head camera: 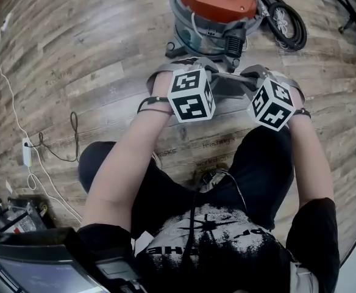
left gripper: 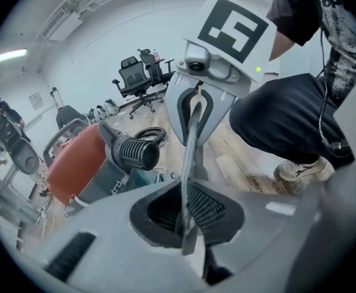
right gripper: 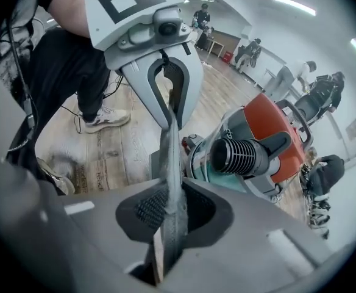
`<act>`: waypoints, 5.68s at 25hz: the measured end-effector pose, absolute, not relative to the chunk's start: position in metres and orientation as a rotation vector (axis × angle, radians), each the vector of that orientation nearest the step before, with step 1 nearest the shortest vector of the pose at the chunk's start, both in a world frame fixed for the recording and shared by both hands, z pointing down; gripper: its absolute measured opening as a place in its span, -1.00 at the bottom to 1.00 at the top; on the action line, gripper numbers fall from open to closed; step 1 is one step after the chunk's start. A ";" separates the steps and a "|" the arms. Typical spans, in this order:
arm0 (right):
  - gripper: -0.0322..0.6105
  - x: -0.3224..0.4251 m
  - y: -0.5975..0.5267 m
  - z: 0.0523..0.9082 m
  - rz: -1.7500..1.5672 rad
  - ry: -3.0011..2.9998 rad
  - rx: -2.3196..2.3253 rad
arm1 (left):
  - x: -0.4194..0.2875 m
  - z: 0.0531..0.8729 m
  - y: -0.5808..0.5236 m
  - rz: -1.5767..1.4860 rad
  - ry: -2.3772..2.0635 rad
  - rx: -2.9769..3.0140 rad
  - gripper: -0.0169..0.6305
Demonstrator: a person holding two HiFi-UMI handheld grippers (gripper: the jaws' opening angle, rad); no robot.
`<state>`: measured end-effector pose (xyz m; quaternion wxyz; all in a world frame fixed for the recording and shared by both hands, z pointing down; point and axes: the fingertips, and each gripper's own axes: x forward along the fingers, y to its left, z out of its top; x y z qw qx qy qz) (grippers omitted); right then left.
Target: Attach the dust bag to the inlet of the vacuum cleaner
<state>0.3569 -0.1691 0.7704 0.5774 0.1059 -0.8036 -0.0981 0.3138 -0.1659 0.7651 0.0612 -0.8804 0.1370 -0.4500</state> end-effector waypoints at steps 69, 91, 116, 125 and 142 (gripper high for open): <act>-0.84 0.377 -0.240 0.755 -0.086 -1.963 0.600 | 0.333 0.701 -0.241 -1.061 0.537 -2.734 -0.85; -0.84 0.350 -0.243 0.709 -0.302 -1.914 0.594 | 0.304 0.747 -0.240 -1.263 0.580 -2.787 -0.83; -0.84 0.352 -0.248 0.712 -0.255 -1.973 0.645 | 0.306 0.741 -0.245 -1.175 0.671 -2.895 -0.83; -0.85 0.371 -0.242 0.756 -0.040 -2.007 0.708 | 0.338 0.701 -0.255 -0.984 0.647 -2.846 -0.83; -0.85 0.358 -0.248 0.719 -0.248 -2.029 0.732 | 0.309 0.734 -0.250 -1.102 0.715 -2.966 -0.82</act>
